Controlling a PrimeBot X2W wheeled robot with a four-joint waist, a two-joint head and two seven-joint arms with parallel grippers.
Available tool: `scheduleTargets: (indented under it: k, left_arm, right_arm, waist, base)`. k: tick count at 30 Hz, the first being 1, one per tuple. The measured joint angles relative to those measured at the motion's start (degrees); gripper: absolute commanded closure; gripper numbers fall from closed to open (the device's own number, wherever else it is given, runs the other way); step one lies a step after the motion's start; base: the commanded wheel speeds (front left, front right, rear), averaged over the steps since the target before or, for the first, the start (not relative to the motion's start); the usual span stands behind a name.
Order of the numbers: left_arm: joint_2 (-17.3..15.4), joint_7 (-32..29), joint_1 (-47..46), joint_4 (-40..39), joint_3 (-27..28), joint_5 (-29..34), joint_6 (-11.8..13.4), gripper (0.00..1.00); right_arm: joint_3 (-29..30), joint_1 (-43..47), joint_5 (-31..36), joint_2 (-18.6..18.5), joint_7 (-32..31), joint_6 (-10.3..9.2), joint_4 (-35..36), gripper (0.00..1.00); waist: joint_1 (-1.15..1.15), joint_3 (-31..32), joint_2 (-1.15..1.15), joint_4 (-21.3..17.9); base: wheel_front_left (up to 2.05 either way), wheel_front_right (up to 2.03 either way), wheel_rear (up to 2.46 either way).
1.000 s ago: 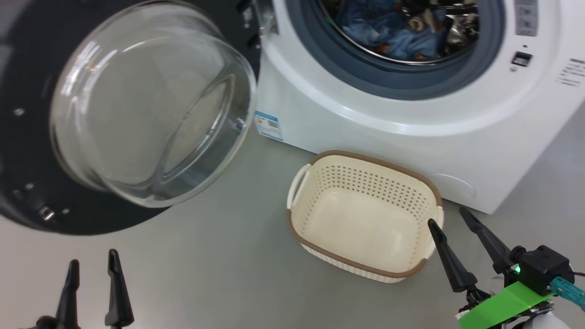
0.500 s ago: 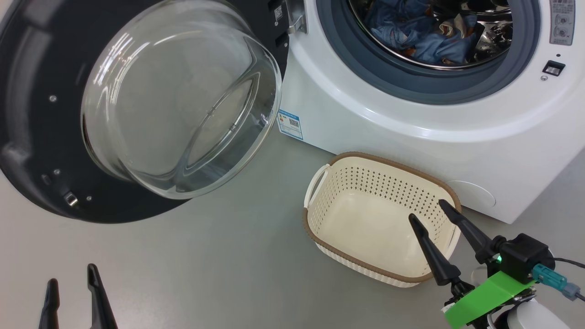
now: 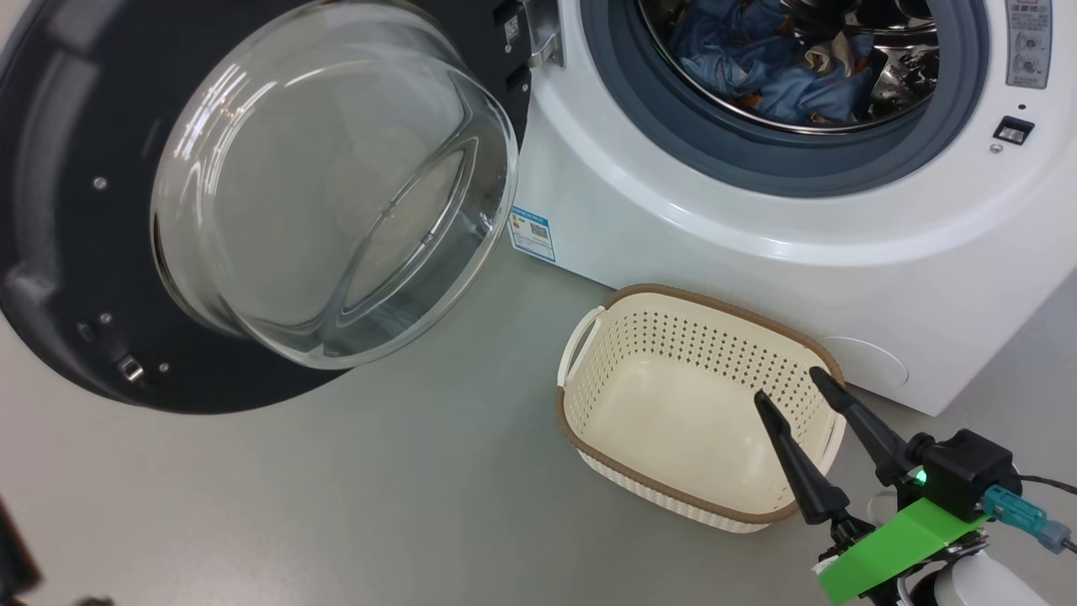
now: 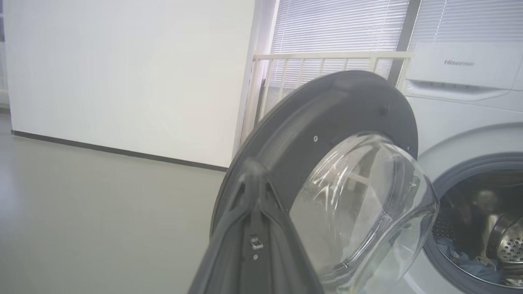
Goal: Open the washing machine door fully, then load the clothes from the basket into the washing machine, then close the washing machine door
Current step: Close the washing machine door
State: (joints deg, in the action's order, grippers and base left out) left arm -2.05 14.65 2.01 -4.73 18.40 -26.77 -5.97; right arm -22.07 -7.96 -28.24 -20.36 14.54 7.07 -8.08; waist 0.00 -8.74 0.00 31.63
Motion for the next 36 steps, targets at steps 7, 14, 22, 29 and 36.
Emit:
scheduleTargets:
  k: [7,14,22,29,36]
  left_arm:
    - [-8.8,0.0,-10.4,2.5,4.8,-13.2,-1.1,1.0]
    - [-21.7,-6.4,-23.6,16.1,3.6,-30.6,-1.1,1.0]
    - [-29.5,-15.1,-34.2,29.4,-1.1,-42.5,-1.1,1.0]
    - [-32.8,-27.7,-39.9,38.7,-6.6,-50.3,-1.1,1.0]
    - [-33.8,-34.6,-43.6,45.2,-10.9,-52.8,-1.1,1.0]
  right_arm:
    - [2.2,1.5,0.1,0.8,0.0,0.0,0.8,0.0]
    - [3.8,2.9,0.6,1.0,0.0,0.0,1.6,0.0]
    - [3.8,2.9,1.1,0.8,0.0,0.0,2.1,0.0]
    - [3.9,2.8,1.1,0.0,0.0,0.0,2.5,0.0]
    - [3.8,2.4,1.6,-1.2,0.0,0.0,2.7,0.0]
  waist:
    - [0.0,-0.2,0.0,-0.3]
    - [0.0,-1.3,0.0,-0.4]
    - [0.0,-3.0,0.0,-1.2]
    - [0.01,-5.0,0.0,-1.8]
    - [0.01,-6.9,0.0,-1.9]
  base:
    - [0.0,0.0,0.0]
    - [0.0,0.0,0.0]
    - [0.0,0.0,0.0]
    - [0.0,0.0,0.0]
    - [0.0,0.0,0.0]
